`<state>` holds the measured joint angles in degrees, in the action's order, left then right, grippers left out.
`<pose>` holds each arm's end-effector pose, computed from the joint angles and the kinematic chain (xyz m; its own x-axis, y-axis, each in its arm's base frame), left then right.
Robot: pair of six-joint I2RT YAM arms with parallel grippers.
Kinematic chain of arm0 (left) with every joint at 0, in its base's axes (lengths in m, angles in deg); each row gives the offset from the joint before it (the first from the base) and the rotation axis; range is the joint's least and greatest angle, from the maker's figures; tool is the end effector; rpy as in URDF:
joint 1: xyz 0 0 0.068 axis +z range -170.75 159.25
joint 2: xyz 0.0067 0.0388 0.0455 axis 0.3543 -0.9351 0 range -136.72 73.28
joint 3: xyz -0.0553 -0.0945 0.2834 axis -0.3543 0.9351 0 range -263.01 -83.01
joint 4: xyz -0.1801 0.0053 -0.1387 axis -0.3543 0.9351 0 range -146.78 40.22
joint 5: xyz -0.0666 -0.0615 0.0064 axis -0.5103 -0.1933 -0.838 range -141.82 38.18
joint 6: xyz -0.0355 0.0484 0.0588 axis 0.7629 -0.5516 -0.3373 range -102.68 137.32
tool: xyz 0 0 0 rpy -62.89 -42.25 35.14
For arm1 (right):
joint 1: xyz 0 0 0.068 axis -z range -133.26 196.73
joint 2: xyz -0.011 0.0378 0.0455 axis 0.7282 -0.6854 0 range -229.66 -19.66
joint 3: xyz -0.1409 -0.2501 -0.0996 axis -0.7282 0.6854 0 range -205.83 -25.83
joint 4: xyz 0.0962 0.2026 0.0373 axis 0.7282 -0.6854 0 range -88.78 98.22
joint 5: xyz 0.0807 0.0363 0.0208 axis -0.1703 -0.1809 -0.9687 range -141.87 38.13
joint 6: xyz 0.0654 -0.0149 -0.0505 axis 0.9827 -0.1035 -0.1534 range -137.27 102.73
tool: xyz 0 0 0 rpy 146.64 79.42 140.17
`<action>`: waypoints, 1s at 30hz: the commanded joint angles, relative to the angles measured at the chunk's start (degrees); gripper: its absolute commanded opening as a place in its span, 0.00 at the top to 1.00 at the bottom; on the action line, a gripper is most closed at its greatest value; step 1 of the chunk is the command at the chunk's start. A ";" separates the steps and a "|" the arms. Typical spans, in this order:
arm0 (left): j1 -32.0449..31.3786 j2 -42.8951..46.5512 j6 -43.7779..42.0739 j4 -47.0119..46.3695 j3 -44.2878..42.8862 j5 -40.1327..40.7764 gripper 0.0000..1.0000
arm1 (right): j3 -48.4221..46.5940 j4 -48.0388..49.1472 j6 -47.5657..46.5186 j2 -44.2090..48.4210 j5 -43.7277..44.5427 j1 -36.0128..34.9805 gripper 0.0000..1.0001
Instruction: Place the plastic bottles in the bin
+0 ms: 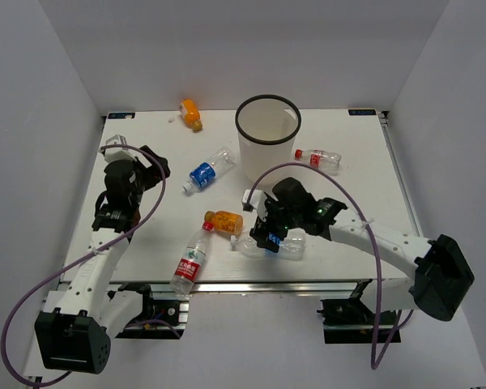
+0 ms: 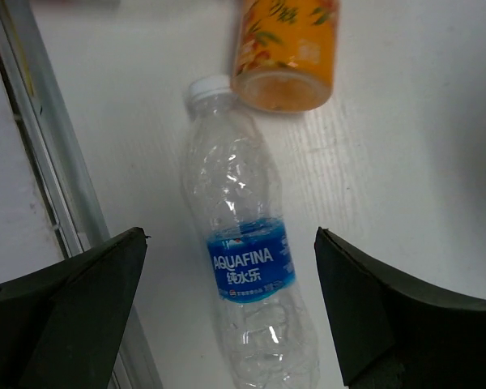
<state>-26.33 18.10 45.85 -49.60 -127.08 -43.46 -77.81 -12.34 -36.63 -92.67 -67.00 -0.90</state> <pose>0.2063 -0.0095 0.3291 -0.2547 -0.4500 -0.8559 -0.1854 0.8914 -0.4135 0.1595 0.2035 0.2816 -0.1419 -0.6304 -0.7632 -0.9453 0.3151 -0.0845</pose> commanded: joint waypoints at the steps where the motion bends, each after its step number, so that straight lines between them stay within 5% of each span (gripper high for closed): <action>1: 0.14 0.69 -0.32 -1.64 0.83 -1.85 0.02 | -1.98 -2.56 -6.83 -2.04 4.68 -2.11 0.11; 15: 0.14 -0.81 -1.29 -2.08 1.89 -2.12 0.02 | 0.83 -0.27 -4.47 -16.37 15.48 -8.35 0.11; 23: 0.22 -0.63 -1.90 -2.17 2.33 -0.71 0.02 | 1.79 -4.23 -2.09 -13.75 17.51 -10.63 0.37; 27: 0.22 -0.98 -1.99 -2.87 2.50 -0.89 0.02 | 3.12 -5.55 -0.60 -8.12 17.51 -10.90 0.73; 30: 0.22 -1.60 -1.82 -3.49 2.50 -1.50 0.02 | 1.38 -4.15 -0.60 -2.24 19.09 -10.90 0.76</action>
<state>-26.33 16.79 44.56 -51.52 -124.92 -44.75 -74.64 -17.78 -38.11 -100.43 -49.74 -11.57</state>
